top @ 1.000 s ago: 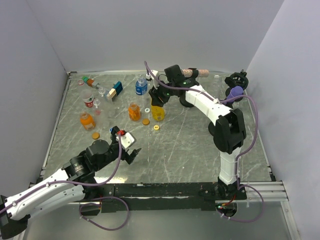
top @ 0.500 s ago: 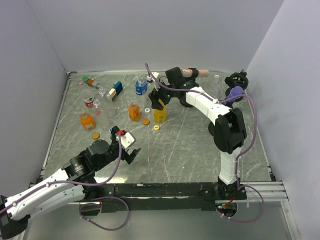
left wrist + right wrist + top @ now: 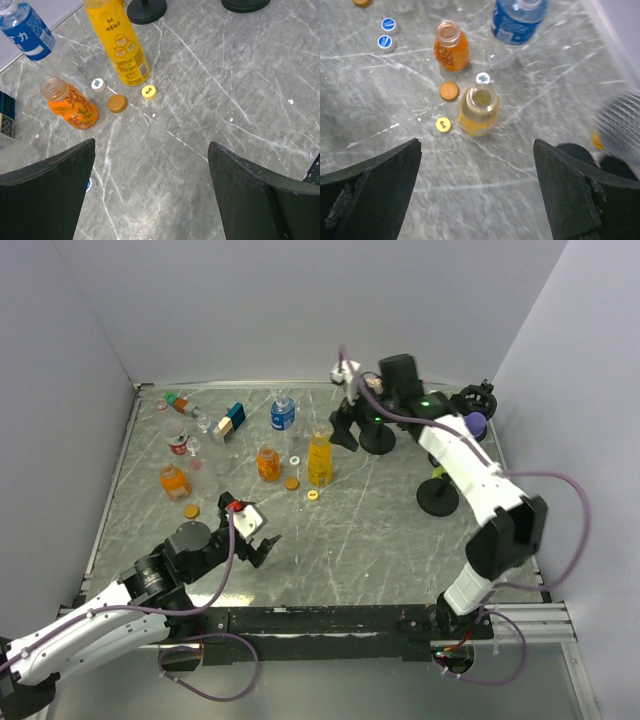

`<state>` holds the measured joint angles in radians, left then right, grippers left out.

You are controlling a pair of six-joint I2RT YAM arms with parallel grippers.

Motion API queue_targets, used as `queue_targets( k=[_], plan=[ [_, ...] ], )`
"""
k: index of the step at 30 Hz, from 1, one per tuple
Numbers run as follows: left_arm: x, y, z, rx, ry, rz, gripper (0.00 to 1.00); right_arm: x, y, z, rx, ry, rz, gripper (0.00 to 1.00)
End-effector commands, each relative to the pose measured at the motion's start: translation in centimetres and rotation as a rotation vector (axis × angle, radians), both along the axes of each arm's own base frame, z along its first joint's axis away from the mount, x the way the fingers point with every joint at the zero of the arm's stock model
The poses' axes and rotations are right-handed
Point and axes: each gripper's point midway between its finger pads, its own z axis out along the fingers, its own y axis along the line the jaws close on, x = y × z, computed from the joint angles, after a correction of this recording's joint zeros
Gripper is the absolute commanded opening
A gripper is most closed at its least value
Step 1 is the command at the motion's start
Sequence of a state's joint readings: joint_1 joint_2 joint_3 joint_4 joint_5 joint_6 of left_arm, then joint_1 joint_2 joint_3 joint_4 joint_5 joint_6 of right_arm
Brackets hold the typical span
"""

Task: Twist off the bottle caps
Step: Pick up the plastic bottle from the center of the board.

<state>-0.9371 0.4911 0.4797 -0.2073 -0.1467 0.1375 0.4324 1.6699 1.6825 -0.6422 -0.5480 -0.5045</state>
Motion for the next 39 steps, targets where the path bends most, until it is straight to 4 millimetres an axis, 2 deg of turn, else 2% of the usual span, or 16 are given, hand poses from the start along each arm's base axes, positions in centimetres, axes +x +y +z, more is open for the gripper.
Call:
queue_targets(
  k=[1,5,7,14,16,20,25,39],
  plan=[
    [-0.1,-0.1,1.6,-0.051,-0.020,-0.006,0.97,-3.8,-3.0,3.7,0.006,-0.058,0.020,0.99],
    [0.0,0.2,1.8,-0.063,-0.026,0.009,0.97,-5.0,-5.1,3.9,0.013,-0.086,-0.033,0.99],
    [0.2,0.4,1.9,-0.069,-0.024,0.029,0.97,-5.0,-6.5,3.8,0.027,-0.081,-0.077,0.99],
    [0.9,1.2,2.3,-0.091,-0.017,0.093,0.97,-4.1,-9.7,2.3,0.048,-0.043,-0.242,0.99],
    [1.0,1.4,2.4,-0.097,-0.007,0.114,0.97,-3.1,-10.9,1.7,0.044,-0.027,-0.355,0.99],
    [1.4,1.8,2.6,-0.105,0.002,0.151,0.97,-2.8,-11.2,0.4,0.033,0.026,-0.390,0.99],
    [1.8,2.1,2.4,-0.098,0.006,0.168,0.97,-1.9,-11.5,-2.5,0.018,0.115,-0.465,0.99],
    [2.4,2.1,1.5,-0.063,0.027,0.173,0.97,2.8,-16.0,-7.1,-0.124,0.168,-0.832,0.99]
  ],
)
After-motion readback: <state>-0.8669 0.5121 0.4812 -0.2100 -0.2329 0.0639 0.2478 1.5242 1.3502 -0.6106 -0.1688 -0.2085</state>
